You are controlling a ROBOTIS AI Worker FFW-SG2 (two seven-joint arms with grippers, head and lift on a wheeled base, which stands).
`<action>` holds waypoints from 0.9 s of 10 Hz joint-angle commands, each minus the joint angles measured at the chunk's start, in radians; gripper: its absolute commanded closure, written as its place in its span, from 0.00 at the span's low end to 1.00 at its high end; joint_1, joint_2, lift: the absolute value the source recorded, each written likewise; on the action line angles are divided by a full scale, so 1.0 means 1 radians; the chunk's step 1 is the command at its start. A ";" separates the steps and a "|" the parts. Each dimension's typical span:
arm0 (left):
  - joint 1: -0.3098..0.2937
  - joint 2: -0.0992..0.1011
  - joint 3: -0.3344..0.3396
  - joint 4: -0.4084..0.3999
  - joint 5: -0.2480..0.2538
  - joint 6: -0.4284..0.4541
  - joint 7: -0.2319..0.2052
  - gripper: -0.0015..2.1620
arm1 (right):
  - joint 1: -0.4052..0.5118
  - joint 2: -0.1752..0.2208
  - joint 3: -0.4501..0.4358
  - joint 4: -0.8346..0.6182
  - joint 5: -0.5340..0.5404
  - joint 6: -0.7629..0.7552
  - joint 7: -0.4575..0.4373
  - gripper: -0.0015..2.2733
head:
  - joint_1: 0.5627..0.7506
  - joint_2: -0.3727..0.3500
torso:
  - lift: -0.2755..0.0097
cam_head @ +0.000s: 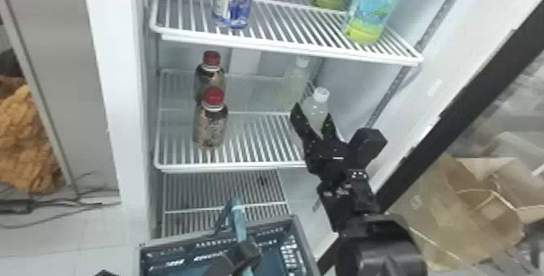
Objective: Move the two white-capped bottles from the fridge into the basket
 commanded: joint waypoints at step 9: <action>-0.005 0.006 -0.006 0.000 0.002 0.000 0.000 0.52 | 0.350 -0.008 -0.008 -0.564 -0.106 0.182 0.012 0.35 | 0.70 0.03 | 0.05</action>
